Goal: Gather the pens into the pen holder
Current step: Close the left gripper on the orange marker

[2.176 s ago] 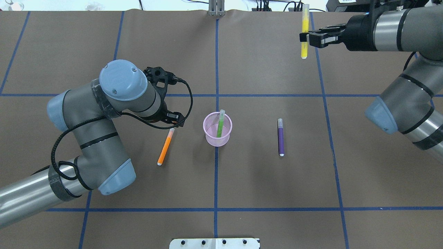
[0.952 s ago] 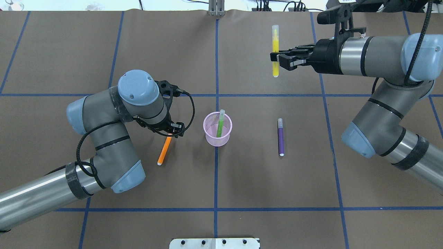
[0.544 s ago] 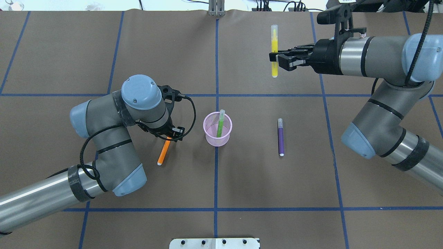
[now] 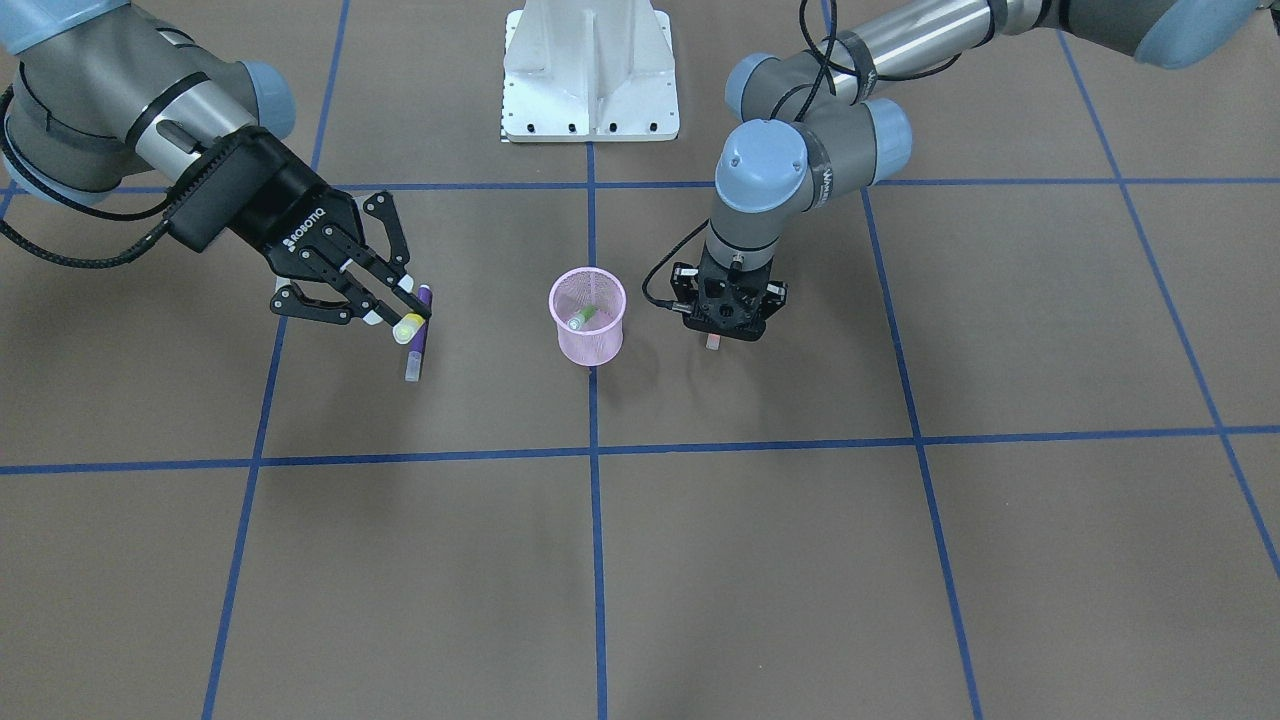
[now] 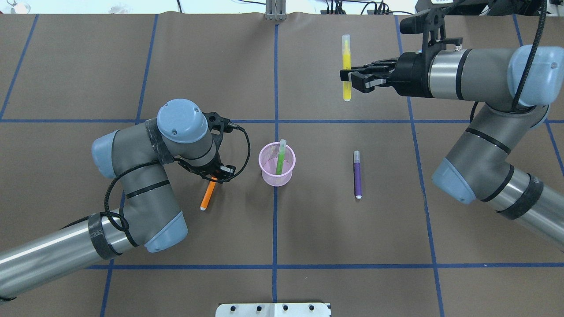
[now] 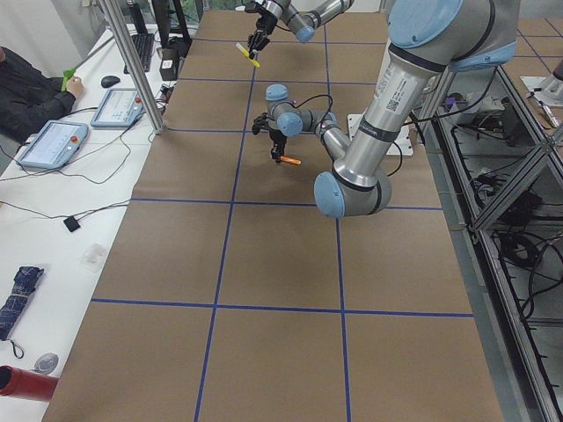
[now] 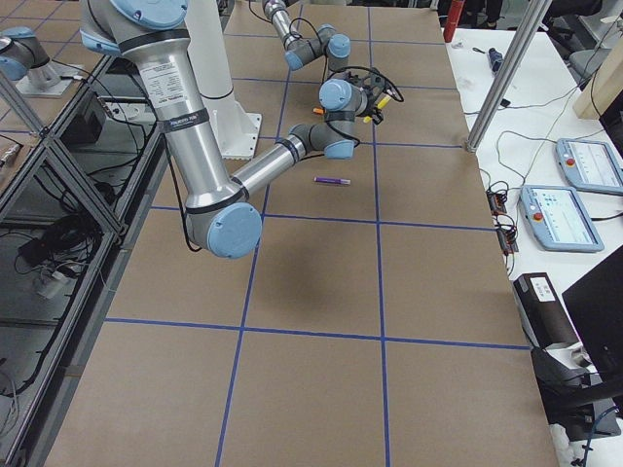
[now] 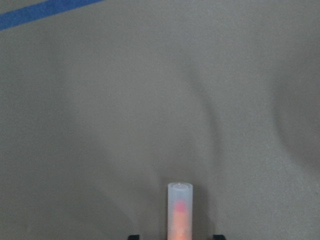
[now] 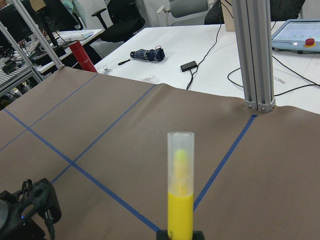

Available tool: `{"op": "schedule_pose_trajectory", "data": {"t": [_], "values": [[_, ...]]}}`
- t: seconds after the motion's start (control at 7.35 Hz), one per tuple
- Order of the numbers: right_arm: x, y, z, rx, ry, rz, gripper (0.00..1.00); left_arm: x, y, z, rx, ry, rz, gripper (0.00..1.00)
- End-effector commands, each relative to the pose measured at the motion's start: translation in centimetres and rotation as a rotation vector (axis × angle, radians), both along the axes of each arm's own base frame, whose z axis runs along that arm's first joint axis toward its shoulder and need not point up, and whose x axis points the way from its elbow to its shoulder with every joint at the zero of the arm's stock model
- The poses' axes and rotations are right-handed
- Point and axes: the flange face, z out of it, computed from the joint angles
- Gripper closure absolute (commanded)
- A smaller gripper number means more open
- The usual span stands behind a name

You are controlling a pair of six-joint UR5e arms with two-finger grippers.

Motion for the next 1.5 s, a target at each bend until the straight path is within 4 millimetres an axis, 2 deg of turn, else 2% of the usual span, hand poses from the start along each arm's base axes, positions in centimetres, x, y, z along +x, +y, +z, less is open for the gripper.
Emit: {"op": "schedule_pose_trajectory", "data": {"t": [0.0, 0.27, 0.54, 0.68, 0.95, 1.22, 1.36], "values": [[-0.2, 0.0, 0.0, -0.001, 0.001, -0.003, 1.00, 0.5, 0.3, 0.2, -0.002, -0.004, 0.007, 0.53], [-0.2, 0.0, -0.1, 0.001, 0.000, -0.003, 1.00, 0.7, 0.5, 0.3, -0.005, -0.007, 0.010, 0.56], [-0.1, 0.0, -0.1, 0.002, -0.002, -0.003, 1.00, 0.9, 0.9, 0.1, -0.006, -0.005, 0.014, 0.90], [-0.1, 0.1, -0.2, 0.003, -0.003, -0.003, 1.00, 1.0, 0.9, 0.3, -0.009, -0.009, 0.016, 1.00], [0.0, 0.0, -0.4, 0.005, -0.005, -0.001, 1.00, 0.5, 1.0, -0.5, -0.001, 0.002, 0.016, 1.00], [-0.1, -0.2, -1.2, 0.014, -0.013, 0.002, 1.00, -2.3, 0.1, -2.8, 0.006, 0.056, 0.003, 1.00], [-0.1, -0.2, -1.2, 0.011, -0.013, 0.002, 1.00, -4.4, -1.5, -3.3, -0.023, 0.087, 0.000, 1.00]]}}
